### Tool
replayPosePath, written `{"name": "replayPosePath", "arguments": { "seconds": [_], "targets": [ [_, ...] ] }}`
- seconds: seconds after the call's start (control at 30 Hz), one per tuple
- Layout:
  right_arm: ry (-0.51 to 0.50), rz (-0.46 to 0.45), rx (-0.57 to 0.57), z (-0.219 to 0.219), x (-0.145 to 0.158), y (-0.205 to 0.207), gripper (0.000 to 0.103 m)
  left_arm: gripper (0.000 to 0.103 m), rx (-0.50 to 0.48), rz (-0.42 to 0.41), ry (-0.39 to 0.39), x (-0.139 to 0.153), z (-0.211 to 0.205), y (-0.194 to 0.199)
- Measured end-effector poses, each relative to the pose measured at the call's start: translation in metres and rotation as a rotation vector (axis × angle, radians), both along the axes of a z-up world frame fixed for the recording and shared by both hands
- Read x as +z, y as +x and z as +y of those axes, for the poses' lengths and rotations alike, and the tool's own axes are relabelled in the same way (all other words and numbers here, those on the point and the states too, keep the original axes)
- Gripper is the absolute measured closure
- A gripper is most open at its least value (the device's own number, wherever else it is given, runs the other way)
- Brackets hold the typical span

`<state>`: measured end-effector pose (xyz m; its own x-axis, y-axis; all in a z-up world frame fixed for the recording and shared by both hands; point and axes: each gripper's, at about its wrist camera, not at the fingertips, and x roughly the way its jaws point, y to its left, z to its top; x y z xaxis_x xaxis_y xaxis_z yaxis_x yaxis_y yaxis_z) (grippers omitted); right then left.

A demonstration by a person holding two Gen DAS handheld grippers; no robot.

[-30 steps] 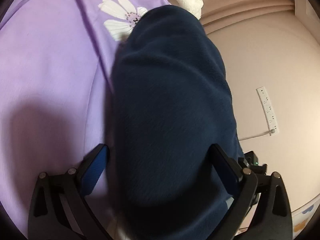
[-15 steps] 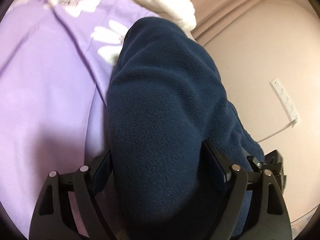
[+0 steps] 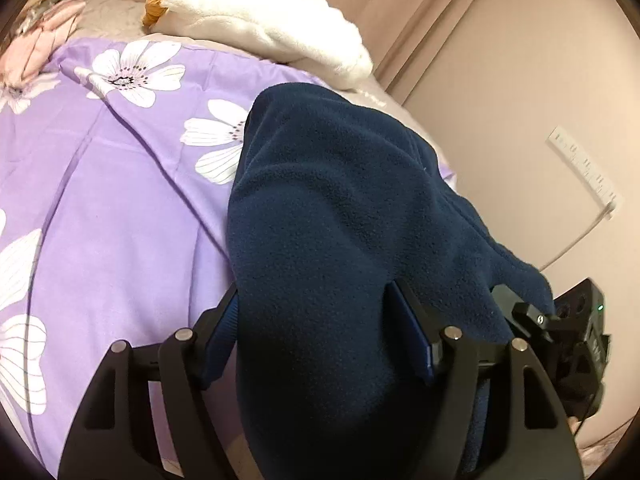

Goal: Fold large clothes

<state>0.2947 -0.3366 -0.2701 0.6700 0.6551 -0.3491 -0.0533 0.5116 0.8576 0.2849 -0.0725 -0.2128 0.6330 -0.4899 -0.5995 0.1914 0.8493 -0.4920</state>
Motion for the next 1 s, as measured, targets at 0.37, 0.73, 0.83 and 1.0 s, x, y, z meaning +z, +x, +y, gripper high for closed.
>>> {"name": "replayPosePath", "arguments": {
  "seconds": [0.37, 0.73, 0.83, 1.0],
  "targets": [
    [-0.018, 0.116, 0.015, 0.000, -0.010, 0.013, 0.022, 0.026, -0.030, 0.089, -0.006, -0.022, 0.003, 0.007],
    [0.054, 0.179, 0.062, -0.009, -0.041, 0.019, 0.001, 0.018, -0.162, 0.356, -0.483, -0.087, 0.027, 0.036],
    [0.063, 0.130, 0.070, -0.001, -0.040, 0.016, 0.011, 0.020, -0.168, 0.312, -0.417, -0.080, 0.023, 0.033],
    [0.143, 0.116, 0.035, -0.009, -0.043, 0.010, 0.022, 0.026, -0.111, 0.220, -0.297, -0.058, 0.008, 0.021]
  ]
}}
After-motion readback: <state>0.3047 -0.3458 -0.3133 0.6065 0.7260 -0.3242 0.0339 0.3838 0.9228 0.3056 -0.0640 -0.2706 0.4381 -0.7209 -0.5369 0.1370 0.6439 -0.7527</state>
